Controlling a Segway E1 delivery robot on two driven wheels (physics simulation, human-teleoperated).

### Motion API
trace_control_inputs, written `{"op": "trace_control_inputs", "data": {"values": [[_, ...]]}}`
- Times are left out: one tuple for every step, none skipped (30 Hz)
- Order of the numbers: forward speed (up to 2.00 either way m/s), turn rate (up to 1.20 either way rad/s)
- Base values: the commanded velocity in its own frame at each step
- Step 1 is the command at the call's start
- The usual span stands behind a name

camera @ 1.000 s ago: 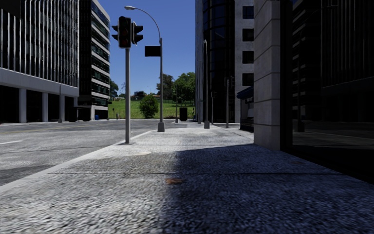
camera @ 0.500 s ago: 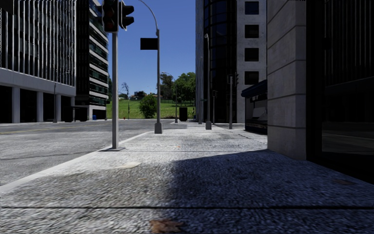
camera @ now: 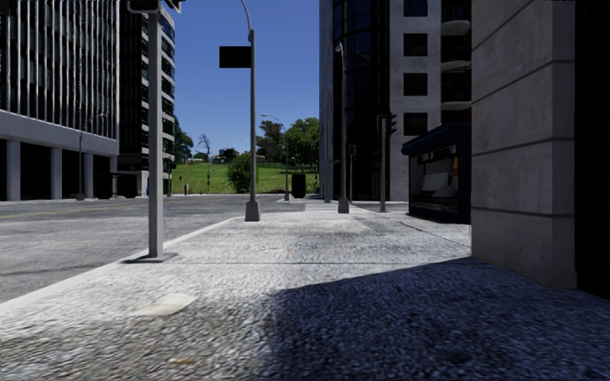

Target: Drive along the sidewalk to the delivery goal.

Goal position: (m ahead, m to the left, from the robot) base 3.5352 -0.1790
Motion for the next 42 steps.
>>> {"op": "trace_control_inputs", "data": {"values": [[1.95,0.0],[1.95,0.0],[1.95,0.0],[1.95,0.0],[1.95,0.0],[1.95,0.0],[1.95,0.0],[1.95,0.0],[1.95,0.0],[1.95,0.0],[1.95,0.0],[1.95,0.0],[1.95,0.0],[1.95,0.0],[1.95,0.0],[1.95,0.0],[1.95,0.0],[1.95,0.0],[1.95,0.0],[1.95,0.0],[1.95,0.0],[1.95,0.0],[1.95,0.0],[1.95,0.0],[1.95,0.0],[1.95,0.0],[1.95,0.0],[1.95,0.0],[1.95,0.0],[1.95,0.0],[1.95,0.0],[1.95,0.0],[1.95,0.0],[1.95,0.0],[1.95,0.0],[1.95,0.0],[1.95,0.0],[1.95,0.0],[1.95,0.0],[1.95,0.0],[1.95,0.0],[1.95,0.0]]}}
